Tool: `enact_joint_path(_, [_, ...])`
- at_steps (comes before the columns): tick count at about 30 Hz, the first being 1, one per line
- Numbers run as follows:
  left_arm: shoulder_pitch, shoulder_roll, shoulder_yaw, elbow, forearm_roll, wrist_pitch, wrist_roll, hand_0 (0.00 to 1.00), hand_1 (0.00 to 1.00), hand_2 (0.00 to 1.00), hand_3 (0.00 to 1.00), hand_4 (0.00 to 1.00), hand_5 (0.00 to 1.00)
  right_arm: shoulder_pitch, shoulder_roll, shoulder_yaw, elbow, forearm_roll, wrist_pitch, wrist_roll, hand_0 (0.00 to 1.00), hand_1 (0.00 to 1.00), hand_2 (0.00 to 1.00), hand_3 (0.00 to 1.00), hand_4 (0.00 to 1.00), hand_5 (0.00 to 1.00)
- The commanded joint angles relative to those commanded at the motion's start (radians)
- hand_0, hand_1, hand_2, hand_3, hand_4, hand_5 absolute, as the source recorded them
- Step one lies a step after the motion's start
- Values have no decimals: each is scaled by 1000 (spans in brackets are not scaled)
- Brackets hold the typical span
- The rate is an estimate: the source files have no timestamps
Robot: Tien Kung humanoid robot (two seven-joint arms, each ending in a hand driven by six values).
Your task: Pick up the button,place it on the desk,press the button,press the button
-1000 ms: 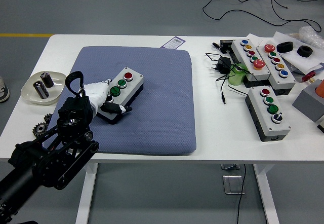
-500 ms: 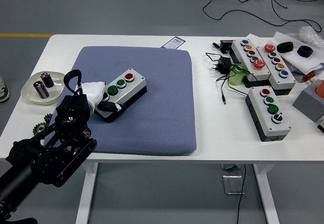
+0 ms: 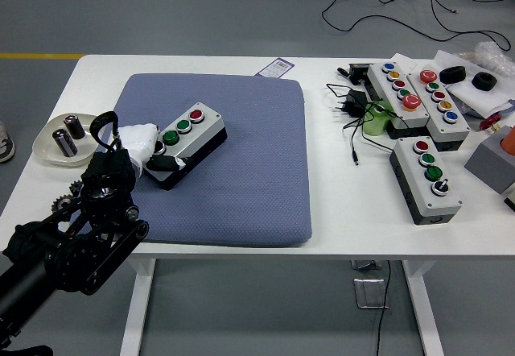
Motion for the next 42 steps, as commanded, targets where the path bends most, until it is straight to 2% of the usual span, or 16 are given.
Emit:
enact_joint_path(4, [-6,17,14,10,0,13,-40,25,100,187,307,769,428,1,1,3,0,-2,0,0,672,645,690,635,312,190])
enact_joint_path(8, [-15,39,38,22,0,35,-129,25,100,187,307,769,428,1,1,7,0,-4,0,0,672,645,690,635,312,190])
enact_joint_path(15, [-36,81,75,36,0,89,-306,29,96,185,302,762,437,2,1,13,0,-11,-1,0,672,645,690,635,312,190])
enact_joint_path(17, [-48,98,87,37,0,105,-373,31,98,178,298,761,430,2,1,14,0,-11,-1,-1,672,646,690,635,312,191])
enact_joint_path(21, [-68,122,107,40,0,114,-498,31,98,178,298,761,430,2,1,16,0,-13,-1,-1,672,646,690,635,312,191])
enact_joint_path(22, [-73,128,113,40,0,115,-529,29,96,158,286,781,456,2,1,16,0,-14,-1,-1,672,646,690,635,312,191])
enact_joint_path(25, [-88,144,137,40,0,119,-600,29,96,158,286,781,456,3,1,16,0,-14,-1,-1,672,646,690,635,312,191])
enact_joint_path(27, [-99,155,159,38,0,119,-635,29,96,158,286,781,456,3,1,16,0,-13,-1,-2,672,646,690,635,312,191])
enact_joint_path(28, [-104,159,170,37,0,121,-645,28,94,150,281,805,489,3,1,16,0,-13,-1,-2,672,646,690,635,312,191])
enact_joint_path(36, [-133,185,228,31,0,134,-695,29,94,153,286,817,488,3,1,13,0,-11,0,-2,672,646,690,635,312,191])
enact_joint_path(42, [-164,198,275,45,0,166,-758,45,114,161,291,852,528,4,1,12,0,-11,0,-3,672,646,690,635,312,191])
